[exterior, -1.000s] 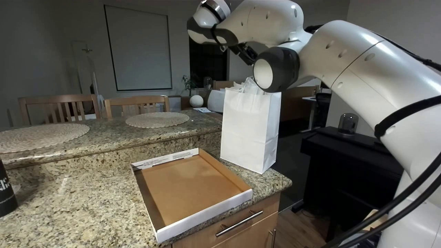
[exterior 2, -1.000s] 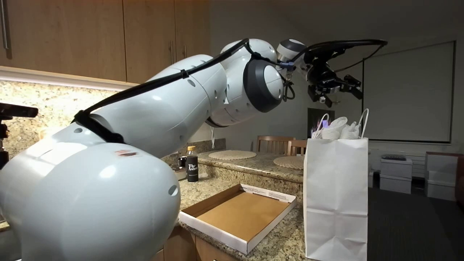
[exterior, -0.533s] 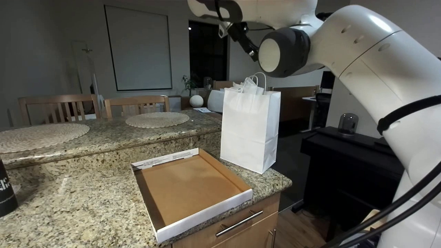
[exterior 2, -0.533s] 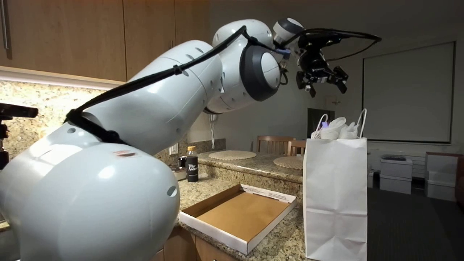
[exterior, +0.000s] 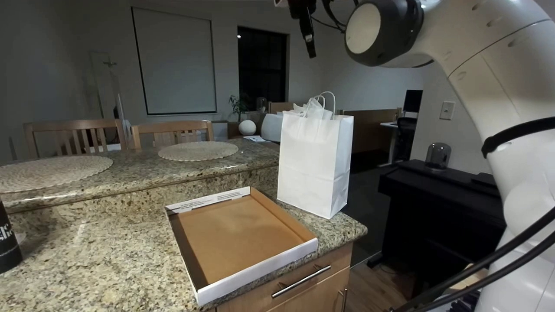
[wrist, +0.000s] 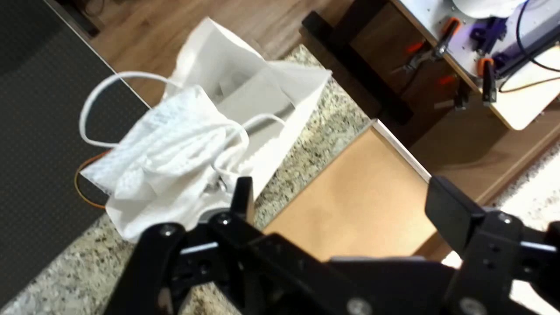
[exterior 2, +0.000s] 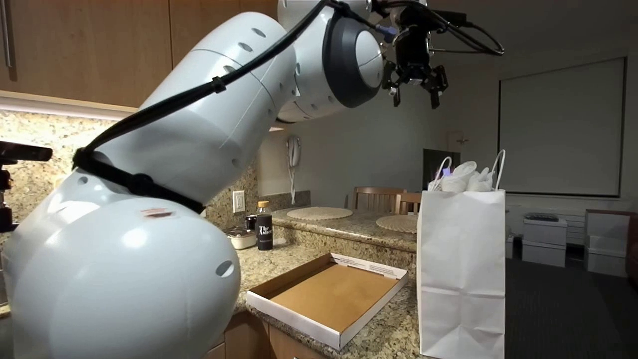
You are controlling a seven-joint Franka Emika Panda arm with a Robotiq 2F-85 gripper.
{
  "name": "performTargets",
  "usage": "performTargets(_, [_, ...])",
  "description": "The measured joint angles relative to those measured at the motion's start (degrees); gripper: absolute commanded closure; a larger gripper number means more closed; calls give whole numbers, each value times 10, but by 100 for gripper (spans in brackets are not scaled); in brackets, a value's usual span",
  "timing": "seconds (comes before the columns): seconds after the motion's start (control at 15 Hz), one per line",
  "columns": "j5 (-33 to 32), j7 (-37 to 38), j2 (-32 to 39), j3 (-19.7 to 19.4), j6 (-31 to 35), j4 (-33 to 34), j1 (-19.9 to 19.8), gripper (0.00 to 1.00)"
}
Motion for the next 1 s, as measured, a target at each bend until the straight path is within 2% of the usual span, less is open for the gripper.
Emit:
performTargets(0.4, [196,170,-28,89,14,1,-28,0])
performTargets(0.6, [270,254,-29,126,70,1,-35,0])
performTargets(0.8, [293,297,-27,148,150,1,-29,0])
performTargets(1.0, [293,303,-26,151,169,1,-23,0])
